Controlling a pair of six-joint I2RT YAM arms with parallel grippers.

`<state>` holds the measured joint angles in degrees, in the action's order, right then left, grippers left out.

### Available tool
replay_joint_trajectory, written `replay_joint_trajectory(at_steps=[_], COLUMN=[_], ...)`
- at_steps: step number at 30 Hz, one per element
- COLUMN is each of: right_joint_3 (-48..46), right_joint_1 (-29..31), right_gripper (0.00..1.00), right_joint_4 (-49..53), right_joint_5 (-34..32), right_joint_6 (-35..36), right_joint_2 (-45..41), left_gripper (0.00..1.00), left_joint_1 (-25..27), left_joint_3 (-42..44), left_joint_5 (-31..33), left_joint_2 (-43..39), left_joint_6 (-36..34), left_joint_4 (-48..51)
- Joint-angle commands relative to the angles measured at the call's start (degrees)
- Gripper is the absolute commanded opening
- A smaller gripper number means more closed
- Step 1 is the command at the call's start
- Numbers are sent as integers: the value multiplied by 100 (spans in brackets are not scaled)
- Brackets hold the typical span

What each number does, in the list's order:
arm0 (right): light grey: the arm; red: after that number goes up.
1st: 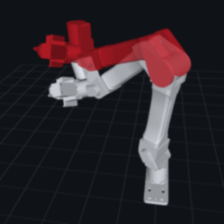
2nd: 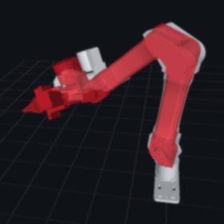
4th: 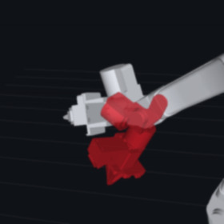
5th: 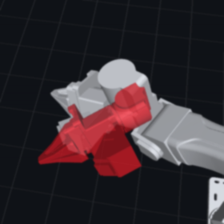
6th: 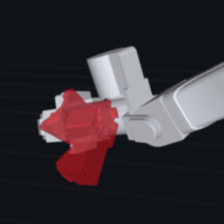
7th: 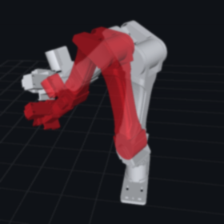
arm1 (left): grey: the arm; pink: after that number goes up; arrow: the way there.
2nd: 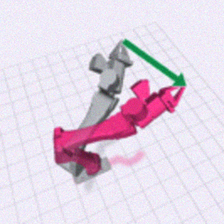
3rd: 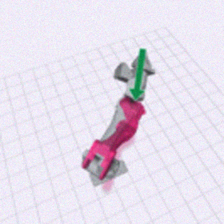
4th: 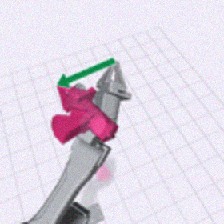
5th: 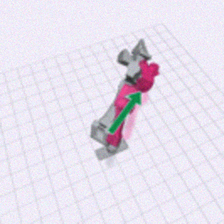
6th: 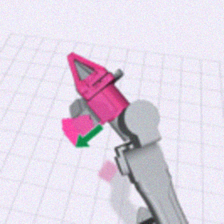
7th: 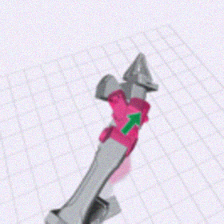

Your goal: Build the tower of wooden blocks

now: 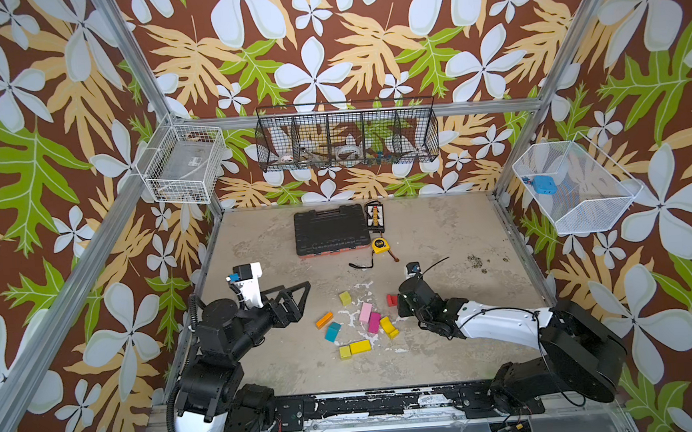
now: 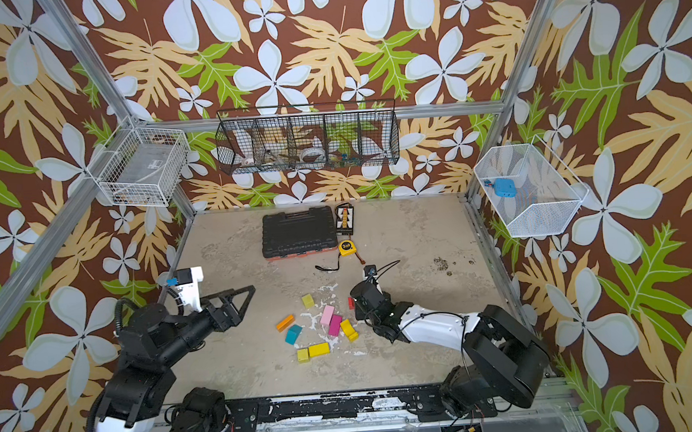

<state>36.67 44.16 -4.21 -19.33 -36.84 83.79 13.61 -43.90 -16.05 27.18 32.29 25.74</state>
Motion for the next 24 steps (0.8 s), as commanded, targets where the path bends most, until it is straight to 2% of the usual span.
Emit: replay_joint_trajectory(at_steps=[1, 3, 6, 14, 24], right_joint_3=[302, 529, 741, 1065, 1402], right_joint_1=[-53, -124, -301, -803, -826], right_gripper=[1, 0, 0, 0, 2], right_joint_4=[0, 70, 97, 18, -53], right_joint_5=[-78, -29, 63, 337, 329], right_joint_6=[82, 121, 152, 181, 85], right_joint_2=[338, 586, 859, 1251, 1582], left_gripper=[100, 100, 100, 100, 100], left_joint_1=[18, 19, 19, 14, 12], left_joint_3=[373, 907, 706, 804, 813], left_joint_5=[557, -236, -443, -132, -145], left_joint_2=[59, 253, 821, 254, 396], left_joint_6=[-450, -528, -676, -531, -531], left_joint_4=[393, -200, 128, 167, 194])
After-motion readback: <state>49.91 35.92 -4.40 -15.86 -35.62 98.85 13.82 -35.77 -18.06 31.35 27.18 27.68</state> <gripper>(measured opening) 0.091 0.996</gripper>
